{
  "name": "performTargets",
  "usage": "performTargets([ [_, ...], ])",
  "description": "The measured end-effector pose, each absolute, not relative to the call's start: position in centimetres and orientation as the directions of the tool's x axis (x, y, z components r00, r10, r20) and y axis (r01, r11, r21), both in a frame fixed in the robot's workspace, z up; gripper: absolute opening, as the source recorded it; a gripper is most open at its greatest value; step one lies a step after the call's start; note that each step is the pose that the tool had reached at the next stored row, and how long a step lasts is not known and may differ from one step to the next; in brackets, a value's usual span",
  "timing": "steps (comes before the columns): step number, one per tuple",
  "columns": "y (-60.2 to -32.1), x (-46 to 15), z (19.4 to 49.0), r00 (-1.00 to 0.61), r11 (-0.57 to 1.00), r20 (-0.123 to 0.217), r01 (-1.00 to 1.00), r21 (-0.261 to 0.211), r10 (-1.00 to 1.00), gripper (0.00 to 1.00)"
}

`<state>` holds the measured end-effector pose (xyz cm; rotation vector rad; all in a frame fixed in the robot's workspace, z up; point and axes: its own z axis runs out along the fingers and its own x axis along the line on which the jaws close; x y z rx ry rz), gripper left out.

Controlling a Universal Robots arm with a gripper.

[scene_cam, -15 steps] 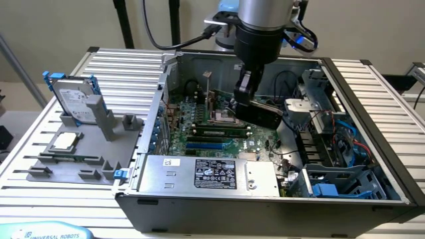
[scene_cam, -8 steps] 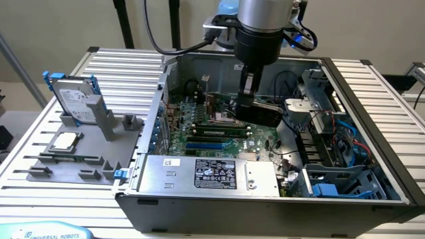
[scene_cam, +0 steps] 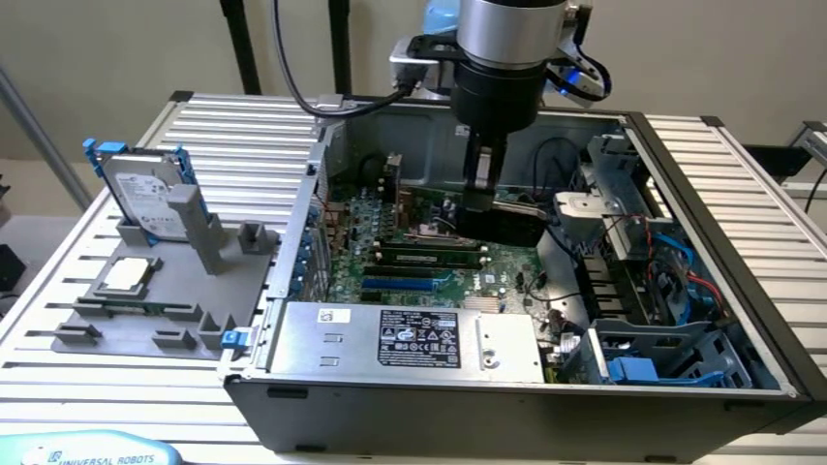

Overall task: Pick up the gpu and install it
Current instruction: 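Insert the gpu into the slot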

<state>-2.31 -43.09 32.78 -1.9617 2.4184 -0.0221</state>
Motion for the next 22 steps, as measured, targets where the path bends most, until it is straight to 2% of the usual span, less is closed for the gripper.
performTargets([
  [13,-43.6,-4.7,31.1,-0.182,0.182,-0.011,-0.983,-0.020,-0.983,0.27],
  [22,-43.7,-4.7,30.5,-0.072,0.072,-0.009,-0.997,-0.005,-0.997,0.27],
])
